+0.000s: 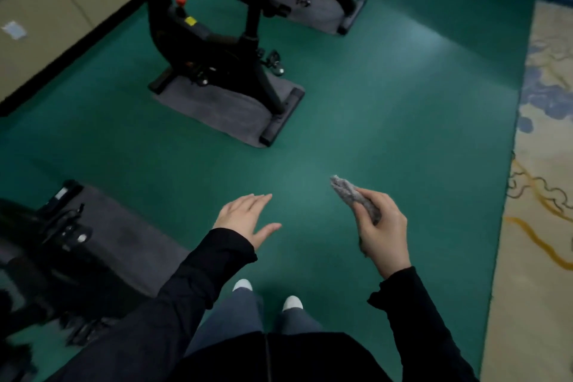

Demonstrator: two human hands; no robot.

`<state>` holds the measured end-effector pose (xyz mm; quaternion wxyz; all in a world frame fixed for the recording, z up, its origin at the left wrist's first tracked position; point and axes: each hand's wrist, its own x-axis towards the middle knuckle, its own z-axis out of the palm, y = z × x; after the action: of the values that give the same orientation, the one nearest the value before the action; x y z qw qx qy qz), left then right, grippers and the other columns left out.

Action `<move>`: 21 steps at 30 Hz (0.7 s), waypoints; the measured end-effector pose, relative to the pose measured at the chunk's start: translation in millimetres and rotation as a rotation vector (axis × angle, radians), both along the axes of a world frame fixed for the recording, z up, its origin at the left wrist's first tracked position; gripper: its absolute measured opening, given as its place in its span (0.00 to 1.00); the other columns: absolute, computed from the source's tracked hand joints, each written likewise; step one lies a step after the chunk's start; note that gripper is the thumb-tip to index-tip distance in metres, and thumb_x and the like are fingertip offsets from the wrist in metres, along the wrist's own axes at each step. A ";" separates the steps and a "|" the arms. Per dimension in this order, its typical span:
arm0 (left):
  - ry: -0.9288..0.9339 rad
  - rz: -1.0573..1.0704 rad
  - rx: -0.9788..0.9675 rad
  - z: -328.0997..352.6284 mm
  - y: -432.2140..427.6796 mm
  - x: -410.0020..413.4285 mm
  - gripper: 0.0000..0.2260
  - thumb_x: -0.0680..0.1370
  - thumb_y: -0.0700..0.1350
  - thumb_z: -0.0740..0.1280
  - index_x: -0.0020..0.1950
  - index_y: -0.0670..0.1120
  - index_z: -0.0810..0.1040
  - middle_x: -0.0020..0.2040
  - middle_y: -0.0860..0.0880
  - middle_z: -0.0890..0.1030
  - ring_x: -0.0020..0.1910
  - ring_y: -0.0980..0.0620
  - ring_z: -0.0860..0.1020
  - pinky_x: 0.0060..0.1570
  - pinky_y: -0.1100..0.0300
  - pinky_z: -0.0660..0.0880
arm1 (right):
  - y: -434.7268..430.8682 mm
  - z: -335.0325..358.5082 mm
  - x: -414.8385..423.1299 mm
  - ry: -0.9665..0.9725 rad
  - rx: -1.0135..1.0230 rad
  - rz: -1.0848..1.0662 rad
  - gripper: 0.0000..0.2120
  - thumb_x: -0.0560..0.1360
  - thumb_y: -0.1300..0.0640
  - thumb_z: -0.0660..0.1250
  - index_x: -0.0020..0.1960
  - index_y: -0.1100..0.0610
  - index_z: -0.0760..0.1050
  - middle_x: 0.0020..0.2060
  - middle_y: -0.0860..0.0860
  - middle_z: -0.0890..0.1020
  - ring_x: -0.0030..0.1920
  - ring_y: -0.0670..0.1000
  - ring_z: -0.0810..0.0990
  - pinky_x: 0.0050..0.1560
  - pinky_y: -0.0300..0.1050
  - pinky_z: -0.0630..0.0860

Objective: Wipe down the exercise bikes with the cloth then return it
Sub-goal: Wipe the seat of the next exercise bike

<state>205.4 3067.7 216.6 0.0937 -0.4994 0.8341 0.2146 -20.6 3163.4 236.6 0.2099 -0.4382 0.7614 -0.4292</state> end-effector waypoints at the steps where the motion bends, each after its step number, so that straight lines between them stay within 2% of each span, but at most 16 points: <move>1: -0.002 -0.023 -0.001 0.5 -6.8 -9.0 0.29 0.78 0.62 0.55 0.76 0.53 0.53 0.75 0.53 0.60 0.75 0.54 0.54 0.71 0.57 0.52 | 0.8 -0.4 -11.7 -0.011 0.001 -0.050 0.07 0.75 0.64 0.68 0.53 0.61 0.81 0.47 0.52 0.82 0.48 0.49 0.80 0.52 0.35 0.72; 4: -0.006 -0.062 0.004 -0.9 -31.5 -33.0 0.29 0.78 0.62 0.57 0.76 0.53 0.55 0.75 0.53 0.61 0.74 0.54 0.56 0.70 0.56 0.54 | -2.3 -1.7 -39.3 -0.049 0.000 -0.166 0.07 0.76 0.63 0.68 0.53 0.60 0.81 0.47 0.51 0.81 0.48 0.49 0.80 0.51 0.40 0.73; 12: 0.006 -0.106 0.065 -21.8 -121.9 -87.4 0.30 0.77 0.61 0.60 0.76 0.52 0.56 0.75 0.53 0.61 0.74 0.54 0.58 0.69 0.57 0.56 | -80.8 -0.5 -79.3 0.012 0.001 -0.177 0.07 0.75 0.64 0.68 0.52 0.59 0.81 0.45 0.50 0.81 0.47 0.45 0.79 0.49 0.26 0.70; 16: -0.001 -0.083 0.031 -22.8 -192.1 -112.0 0.31 0.76 0.63 0.59 0.75 0.52 0.58 0.74 0.52 0.63 0.73 0.54 0.60 0.70 0.57 0.57 | -151.6 10.9 -91.6 0.049 0.003 -0.095 0.07 0.75 0.65 0.69 0.52 0.58 0.81 0.46 0.49 0.82 0.47 0.42 0.78 0.50 0.25 0.69; 21: 0.040 -0.015 -0.065 -13.2 -276.6 -135.8 0.30 0.76 0.65 0.58 0.73 0.51 0.63 0.72 0.53 0.67 0.72 0.54 0.62 0.68 0.58 0.58 | -239.4 27.1 -117.5 0.107 -0.014 -0.053 0.07 0.74 0.65 0.69 0.52 0.60 0.81 0.47 0.50 0.82 0.48 0.46 0.79 0.52 0.33 0.72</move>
<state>69.6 2791.1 203.4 0.0622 -0.4916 0.8460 0.1969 -138.1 2924.0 263.7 0.1542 -0.4419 0.7798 -0.4158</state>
